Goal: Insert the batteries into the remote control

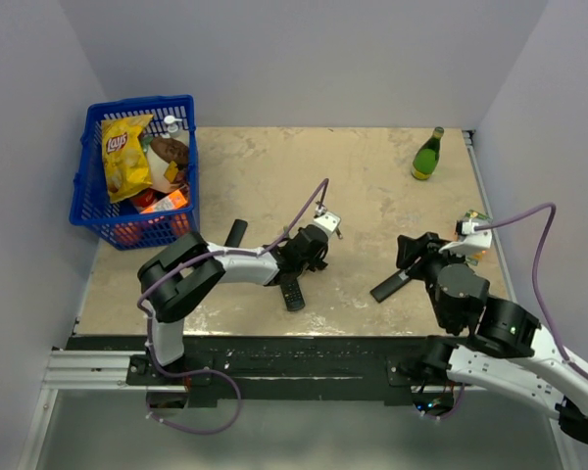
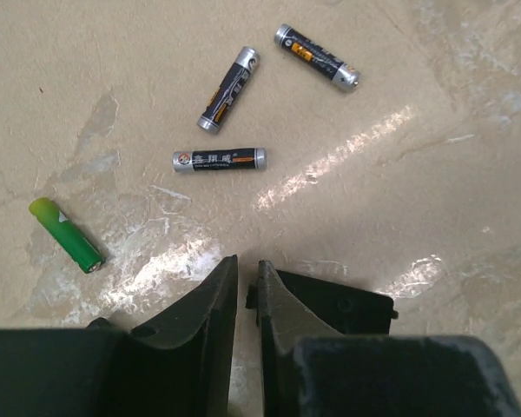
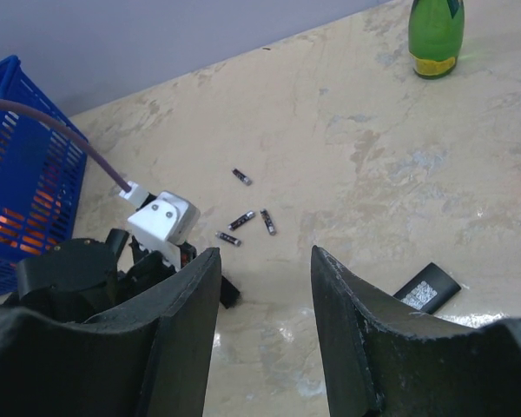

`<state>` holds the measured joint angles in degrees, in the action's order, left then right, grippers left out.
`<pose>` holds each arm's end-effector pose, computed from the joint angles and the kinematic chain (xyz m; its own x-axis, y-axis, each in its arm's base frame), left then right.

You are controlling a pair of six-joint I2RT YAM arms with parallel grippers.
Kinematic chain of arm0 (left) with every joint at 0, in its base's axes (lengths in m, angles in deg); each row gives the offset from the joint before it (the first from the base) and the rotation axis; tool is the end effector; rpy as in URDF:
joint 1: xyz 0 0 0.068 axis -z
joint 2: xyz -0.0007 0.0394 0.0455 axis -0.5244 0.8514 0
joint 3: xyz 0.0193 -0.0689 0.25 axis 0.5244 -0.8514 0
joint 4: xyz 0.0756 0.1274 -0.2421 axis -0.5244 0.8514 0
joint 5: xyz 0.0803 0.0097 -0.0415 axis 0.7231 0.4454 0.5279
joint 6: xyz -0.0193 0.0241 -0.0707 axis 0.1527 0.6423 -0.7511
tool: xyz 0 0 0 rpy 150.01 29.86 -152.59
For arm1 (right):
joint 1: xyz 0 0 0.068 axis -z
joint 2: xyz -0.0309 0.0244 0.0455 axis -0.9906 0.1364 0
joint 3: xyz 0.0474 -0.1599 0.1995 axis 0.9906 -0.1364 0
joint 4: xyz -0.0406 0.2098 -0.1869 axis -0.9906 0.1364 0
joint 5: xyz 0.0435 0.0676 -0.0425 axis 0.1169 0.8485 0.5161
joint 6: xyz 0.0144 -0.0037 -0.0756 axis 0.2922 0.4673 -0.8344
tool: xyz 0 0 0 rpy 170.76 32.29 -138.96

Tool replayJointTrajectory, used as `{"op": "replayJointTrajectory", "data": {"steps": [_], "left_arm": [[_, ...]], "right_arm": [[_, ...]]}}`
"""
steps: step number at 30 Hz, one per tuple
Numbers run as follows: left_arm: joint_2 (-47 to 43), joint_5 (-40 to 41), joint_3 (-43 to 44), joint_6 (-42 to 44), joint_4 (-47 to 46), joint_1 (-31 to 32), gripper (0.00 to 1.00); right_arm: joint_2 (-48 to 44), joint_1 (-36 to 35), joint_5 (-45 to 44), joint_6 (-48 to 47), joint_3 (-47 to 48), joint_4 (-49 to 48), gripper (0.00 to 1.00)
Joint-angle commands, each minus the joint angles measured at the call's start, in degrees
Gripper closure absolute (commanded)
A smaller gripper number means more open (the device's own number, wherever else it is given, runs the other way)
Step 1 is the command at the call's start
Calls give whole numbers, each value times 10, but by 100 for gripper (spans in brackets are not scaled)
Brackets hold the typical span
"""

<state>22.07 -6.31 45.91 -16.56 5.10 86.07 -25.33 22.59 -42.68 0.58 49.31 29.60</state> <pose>0.2627 -0.3259 0.0984 -0.4878 0.3383 -0.8047 0.4988 0.8646 0.0611 0.1169 0.0923 0.3478 -0.1450 0.3968 -0.9064 0.0058 0.9164 0.4003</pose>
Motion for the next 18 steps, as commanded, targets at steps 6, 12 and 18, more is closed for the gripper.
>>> {"op": "replayJointTrajectory", "data": {"steps": [6, 12, 18], "left_arm": [[-16, 14, 34, -3, 25, -10, 58], [-123, -5, 29, -17, 45, -41, 32], [-226, -73, 57, -44, 108, -136, 14]], "right_arm": [[64, -3, 47, -4, 30, -12, 50], [108, -3, 84, -23, 46, -31, 38], [194, -2, 151, -22, 67, -43, 5]]}}
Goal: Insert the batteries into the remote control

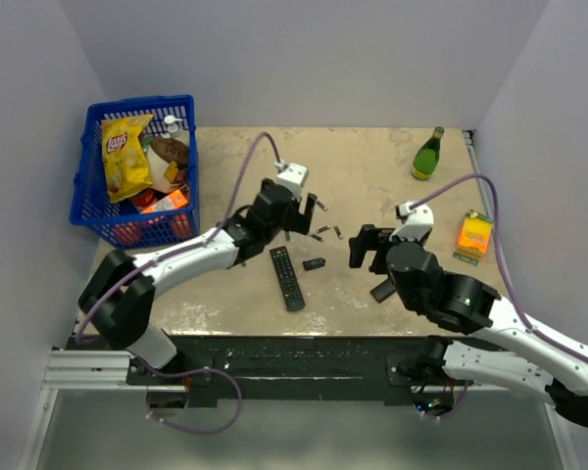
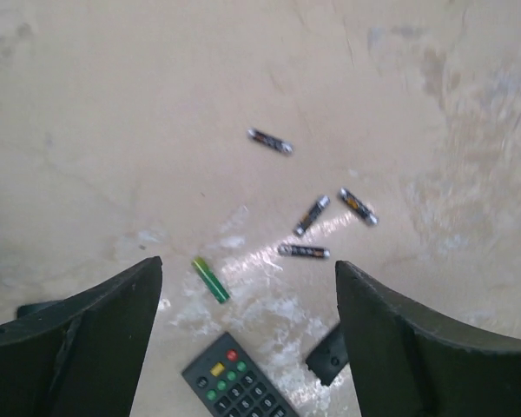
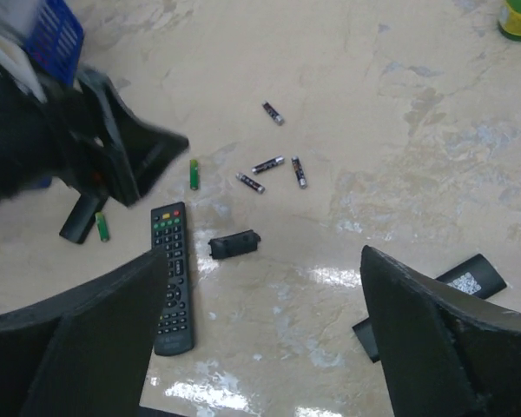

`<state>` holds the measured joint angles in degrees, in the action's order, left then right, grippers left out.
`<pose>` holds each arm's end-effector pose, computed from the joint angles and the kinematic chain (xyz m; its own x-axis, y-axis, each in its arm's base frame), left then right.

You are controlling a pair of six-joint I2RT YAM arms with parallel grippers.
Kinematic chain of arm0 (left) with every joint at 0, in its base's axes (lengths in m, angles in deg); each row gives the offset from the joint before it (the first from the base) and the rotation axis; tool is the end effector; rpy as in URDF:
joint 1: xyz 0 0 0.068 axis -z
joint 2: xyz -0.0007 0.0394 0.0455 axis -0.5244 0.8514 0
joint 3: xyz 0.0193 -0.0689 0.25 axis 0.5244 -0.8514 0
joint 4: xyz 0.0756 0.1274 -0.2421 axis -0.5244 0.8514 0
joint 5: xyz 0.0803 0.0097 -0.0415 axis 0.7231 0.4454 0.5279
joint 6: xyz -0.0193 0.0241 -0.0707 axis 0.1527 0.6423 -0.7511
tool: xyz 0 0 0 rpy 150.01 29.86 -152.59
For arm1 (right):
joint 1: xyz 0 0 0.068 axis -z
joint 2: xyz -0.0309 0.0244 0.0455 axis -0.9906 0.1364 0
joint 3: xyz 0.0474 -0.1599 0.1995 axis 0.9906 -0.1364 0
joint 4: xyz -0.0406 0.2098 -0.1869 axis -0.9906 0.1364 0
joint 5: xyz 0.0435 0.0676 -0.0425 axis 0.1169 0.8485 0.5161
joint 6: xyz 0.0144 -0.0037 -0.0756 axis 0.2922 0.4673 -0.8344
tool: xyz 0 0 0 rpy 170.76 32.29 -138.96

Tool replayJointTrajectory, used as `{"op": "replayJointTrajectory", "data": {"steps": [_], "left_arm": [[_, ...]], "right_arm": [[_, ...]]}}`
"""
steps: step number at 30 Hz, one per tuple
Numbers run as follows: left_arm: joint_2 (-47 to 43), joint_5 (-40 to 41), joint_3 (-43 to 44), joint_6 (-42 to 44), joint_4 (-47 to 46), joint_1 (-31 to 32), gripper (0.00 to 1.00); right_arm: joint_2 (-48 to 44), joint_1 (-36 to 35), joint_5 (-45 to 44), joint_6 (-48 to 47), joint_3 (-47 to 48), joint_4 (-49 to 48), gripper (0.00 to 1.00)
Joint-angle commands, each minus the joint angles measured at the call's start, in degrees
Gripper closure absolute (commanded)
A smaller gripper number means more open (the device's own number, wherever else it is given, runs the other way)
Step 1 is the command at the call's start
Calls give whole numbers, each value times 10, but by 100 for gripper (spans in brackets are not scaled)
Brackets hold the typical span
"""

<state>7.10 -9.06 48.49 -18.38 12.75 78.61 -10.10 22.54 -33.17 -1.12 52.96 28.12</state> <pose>0.2941 -0.2841 0.2020 -0.4489 0.1397 -0.8826 0.4032 0.9131 -0.0606 0.1432 0.1511 0.3304 -0.3171 0.2177 -0.9231 -0.1051 0.9592 0.2623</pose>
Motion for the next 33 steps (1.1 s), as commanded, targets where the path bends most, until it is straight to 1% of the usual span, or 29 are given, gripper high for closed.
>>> {"op": "replayJointTrajectory", "data": {"steps": [1, 2, 3, 4, 5, 6, 8, 9, 15, 17, 18, 19, 21, 28, 29, 33], "left_arm": [[-89, -54, 34, -29, 51, -74, 13], [-101, -75, 43, -35, 60, -86, 10], [-124, -88, 46, -39, 80, -111, 10], [-136, -101, 47, -42, 87, -123, 9], [-158, -131, 46, -47, 99, -136, 8], [-169, -146, 43, -49, 104, -162, 7], [-199, -174, 26, -48, 109, -185, 7], [-209, -178, 19, -47, 113, -201, 6], [-272, -185, -77, -51, 80, -237, 6], [-280, -185, -95, -47, 76, -242, 6], [-281, -185, -98, -44, 76, -245, 6], [-282, -185, -98, -42, 79, -246, 6], [-284, -185, -94, -33, 80, -246, 6], [-285, -184, -93, -30, 80, -248, 6], [-284, -197, -94, -31, 79, -248, 6], [-283, -203, -96, -32, 79, -248, 6]], "right_arm": [[51, -2, 69, -4, 32, -34, 2], [73, -2, 79, -2, 32, -39, 2], [84, -2, 89, -1, 32, -52, 2], [95, -2, 109, 0, 34, -56, 2], [123, -1, 116, 1, 38, -60, 2], [136, -1, 125, 2, 41, -65, 3], [185, -1, 153, 3, 52, -67, 5], [204, -1, 161, 3, 55, -70, 9], [325, -1, 228, 11, 83, -81, 19], [357, -1, 246, 13, 90, -83, 21], [369, -1, 265, 13, 92, -84, 24], [397, -1, 271, 16, 97, -85, 25], [422, -1, 292, 17, 99, -92, 28], [491, 3, 330, 30, 92, -115, 28], [503, 4, 336, 29, 89, -119, 28], [520, 9, 356, 32, 72, -151, 28]]}}
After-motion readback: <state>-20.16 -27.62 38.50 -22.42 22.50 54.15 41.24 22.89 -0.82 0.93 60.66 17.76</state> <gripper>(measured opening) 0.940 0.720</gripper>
